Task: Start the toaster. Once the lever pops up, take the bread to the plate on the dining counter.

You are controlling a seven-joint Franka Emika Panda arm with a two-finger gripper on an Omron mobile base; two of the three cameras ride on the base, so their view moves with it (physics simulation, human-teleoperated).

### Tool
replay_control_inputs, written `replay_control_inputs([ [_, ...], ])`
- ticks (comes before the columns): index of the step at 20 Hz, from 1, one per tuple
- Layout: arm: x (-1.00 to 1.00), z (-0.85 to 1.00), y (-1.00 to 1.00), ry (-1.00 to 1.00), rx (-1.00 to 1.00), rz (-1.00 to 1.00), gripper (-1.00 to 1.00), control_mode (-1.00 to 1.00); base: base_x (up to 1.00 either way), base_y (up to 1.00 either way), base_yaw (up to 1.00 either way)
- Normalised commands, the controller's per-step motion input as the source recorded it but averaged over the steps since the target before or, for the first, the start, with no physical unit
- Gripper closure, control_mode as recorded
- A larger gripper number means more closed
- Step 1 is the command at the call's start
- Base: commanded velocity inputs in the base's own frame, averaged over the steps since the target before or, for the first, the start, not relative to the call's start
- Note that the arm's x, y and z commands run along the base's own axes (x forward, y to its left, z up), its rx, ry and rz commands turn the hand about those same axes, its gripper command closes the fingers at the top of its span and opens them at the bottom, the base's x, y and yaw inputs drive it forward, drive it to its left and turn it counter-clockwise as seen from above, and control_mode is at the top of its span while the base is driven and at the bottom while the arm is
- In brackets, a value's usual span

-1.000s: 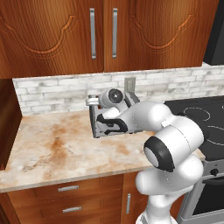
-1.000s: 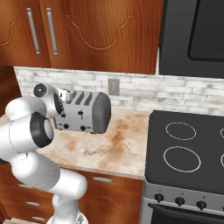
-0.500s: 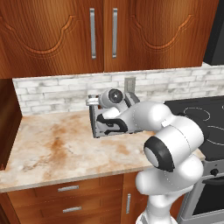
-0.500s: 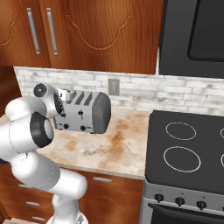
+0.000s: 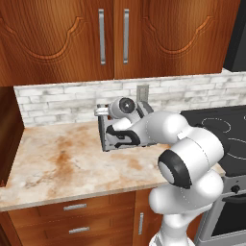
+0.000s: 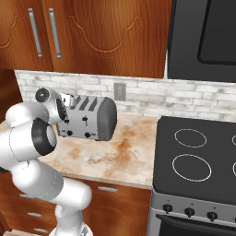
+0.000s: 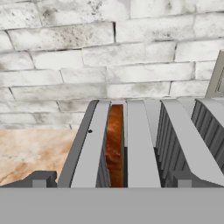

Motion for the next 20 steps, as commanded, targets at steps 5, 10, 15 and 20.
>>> replay_control_inputs([
  [5,0.0,0.0,0.0,0.0,0.0,0.0,-1.0,-1.0,0.0,0.0,0.0],
  [10,0.0,0.0,0.0,0.0,0.0,0.0,-1.0,-1.0,0.0,0.0,0.0],
  [15,0.0,0.0,0.0,0.0,0.0,0.0,-1.0,-1.0,0.0,0.0,0.0],
  [20,0.0,0.0,0.0,0.0,0.0,0.0,-1.0,-1.0,0.0,0.0,0.0],
])
